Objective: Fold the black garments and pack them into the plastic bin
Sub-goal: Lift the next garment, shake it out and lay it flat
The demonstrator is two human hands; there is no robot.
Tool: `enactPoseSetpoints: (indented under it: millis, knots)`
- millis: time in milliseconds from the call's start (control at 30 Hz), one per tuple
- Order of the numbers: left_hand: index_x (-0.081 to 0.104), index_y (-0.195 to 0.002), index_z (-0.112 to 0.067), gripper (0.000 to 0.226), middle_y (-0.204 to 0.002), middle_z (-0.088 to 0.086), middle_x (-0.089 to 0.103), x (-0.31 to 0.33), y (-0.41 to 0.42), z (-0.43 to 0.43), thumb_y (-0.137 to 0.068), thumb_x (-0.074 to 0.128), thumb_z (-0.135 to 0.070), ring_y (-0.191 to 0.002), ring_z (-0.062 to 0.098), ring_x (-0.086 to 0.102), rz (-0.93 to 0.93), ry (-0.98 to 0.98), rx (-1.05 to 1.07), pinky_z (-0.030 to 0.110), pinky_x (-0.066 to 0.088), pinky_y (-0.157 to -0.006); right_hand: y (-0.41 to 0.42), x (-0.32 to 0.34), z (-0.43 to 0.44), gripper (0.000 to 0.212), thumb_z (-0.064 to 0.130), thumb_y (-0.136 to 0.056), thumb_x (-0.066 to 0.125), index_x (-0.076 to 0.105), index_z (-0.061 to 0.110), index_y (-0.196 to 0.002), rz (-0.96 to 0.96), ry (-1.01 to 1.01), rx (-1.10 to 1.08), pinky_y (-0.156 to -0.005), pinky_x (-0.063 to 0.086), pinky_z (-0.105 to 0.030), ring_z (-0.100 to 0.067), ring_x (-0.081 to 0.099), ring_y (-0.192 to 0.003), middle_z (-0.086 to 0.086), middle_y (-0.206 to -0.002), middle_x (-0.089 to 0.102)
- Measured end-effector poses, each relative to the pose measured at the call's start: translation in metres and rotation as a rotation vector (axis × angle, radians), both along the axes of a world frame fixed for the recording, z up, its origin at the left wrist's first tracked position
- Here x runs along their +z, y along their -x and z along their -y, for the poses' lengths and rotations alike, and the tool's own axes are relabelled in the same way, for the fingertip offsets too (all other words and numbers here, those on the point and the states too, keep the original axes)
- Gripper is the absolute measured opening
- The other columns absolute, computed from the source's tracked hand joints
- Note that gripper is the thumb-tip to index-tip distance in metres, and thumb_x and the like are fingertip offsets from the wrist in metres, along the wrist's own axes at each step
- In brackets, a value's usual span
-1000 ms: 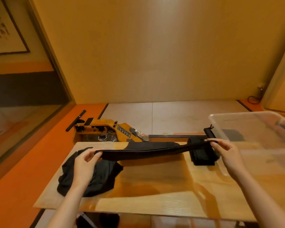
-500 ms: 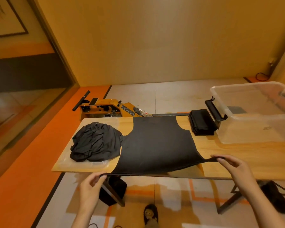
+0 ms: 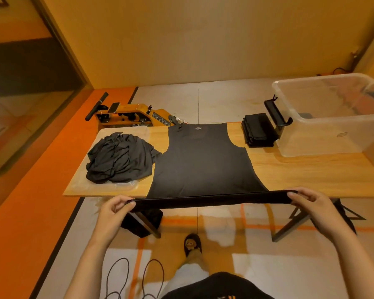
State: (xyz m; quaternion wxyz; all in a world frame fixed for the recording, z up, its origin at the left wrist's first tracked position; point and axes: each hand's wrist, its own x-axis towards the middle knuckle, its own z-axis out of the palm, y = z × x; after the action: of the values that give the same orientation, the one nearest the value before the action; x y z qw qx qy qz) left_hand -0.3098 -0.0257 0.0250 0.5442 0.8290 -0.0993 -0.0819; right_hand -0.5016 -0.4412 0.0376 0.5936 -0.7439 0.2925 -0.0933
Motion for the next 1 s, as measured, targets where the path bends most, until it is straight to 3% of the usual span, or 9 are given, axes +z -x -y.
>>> enactPoseSetpoints:
  millis: [133,267,367,500,600,733,833,1000]
  knots:
    - [0.067,-0.090,-0.003,0.007,-0.086,0.014,0.069,-0.003,-0.003,-0.001,-0.088,0.062,0.001,-0.079,0.007,0.066,0.011,-0.006,-0.010,0.010,0.049,-0.069,0.006,0.001,0.001,0.014,0.009,-0.091,0.058,0.069,0.015,-0.094,-0.004,0.008,-0.005,-0.068,0.041,-0.014,0.003,0.064,-0.079,0.006,-0.088,0.070]
    - [0.068,-0.094,-0.004,0.008,-0.087,0.014,0.070,-0.006,-0.011,0.005,-0.089,0.062,-0.004,-0.082,0.010,0.066,-0.003,0.008,0.029,0.010,0.049,-0.069,-0.005,0.003,0.001,0.014,0.009,-0.092,0.056,0.069,0.015,-0.095,-0.004,0.007,0.009,-0.071,0.040,-0.017,0.008,0.064,-0.074,0.003,-0.087,0.071]
    - [0.069,-0.095,-0.007,0.009,-0.086,0.010,0.071,-0.008,-0.020,0.010,-0.091,0.062,-0.007,-0.079,0.008,0.067,0.011,0.023,0.085,0.009,0.049,-0.066,-0.019,0.002,0.004,0.014,0.013,-0.092,0.057,0.070,0.014,-0.096,0.002,0.020,0.012,-0.076,0.043,-0.022,-0.003,0.067,-0.083,0.000,-0.087,0.074]
    - [0.069,-0.095,-0.007,0.008,-0.087,0.010,0.070,-0.010,-0.047,0.022,-0.091,0.062,-0.007,-0.082,0.013,0.066,0.023,0.017,0.125,0.013,0.049,-0.070,-0.051,0.002,0.011,0.013,0.012,-0.093,0.057,0.069,0.010,-0.096,0.005,0.063,-0.034,-0.071,0.044,-0.015,0.002,0.065,-0.077,-0.002,-0.088,0.071]
    - [0.068,-0.094,-0.008,0.007,-0.087,0.007,0.068,-0.011,-0.078,0.035,-0.091,0.062,-0.007,-0.087,0.016,0.064,0.017,0.012,0.138,0.021,0.047,-0.077,-0.088,-0.001,0.022,0.011,0.011,-0.093,0.058,0.068,0.010,-0.094,0.000,0.126,-0.048,-0.064,0.045,-0.007,0.007,0.062,-0.071,-0.004,-0.086,0.070]
    - [0.069,-0.095,-0.010,0.008,-0.087,0.006,0.069,-0.021,-0.134,0.054,-0.092,0.062,-0.013,-0.088,0.016,0.064,-0.036,-0.019,0.145,0.032,0.050,-0.081,-0.147,-0.009,0.041,0.011,0.015,-0.092,0.060,0.070,0.011,-0.095,0.001,0.179,-0.087,-0.076,0.048,-0.027,-0.014,0.064,-0.086,-0.007,-0.088,0.070]
    - [0.069,-0.091,-0.015,0.006,-0.083,0.005,0.069,-0.031,-0.187,0.073,-0.091,0.064,-0.017,-0.081,0.015,0.063,-0.049,-0.070,0.152,0.035,0.049,-0.079,-0.202,-0.012,0.060,0.010,0.015,-0.092,0.061,0.068,0.022,-0.090,-0.007,0.250,-0.107,-0.072,0.045,-0.024,-0.007,0.062,-0.083,0.003,-0.084,0.068]
    - [0.062,-0.082,-0.003,0.022,-0.063,0.002,0.052,-0.043,-0.302,0.114,-0.090,0.065,-0.023,-0.065,0.016,0.048,-0.046,-0.130,0.140,0.032,0.039,-0.070,-0.314,-0.017,0.100,0.012,0.018,-0.094,0.059,0.068,0.011,-0.100,-0.073,0.368,-0.145,-0.058,0.043,-0.024,-0.017,0.060,-0.074,-0.004,-0.082,0.066]
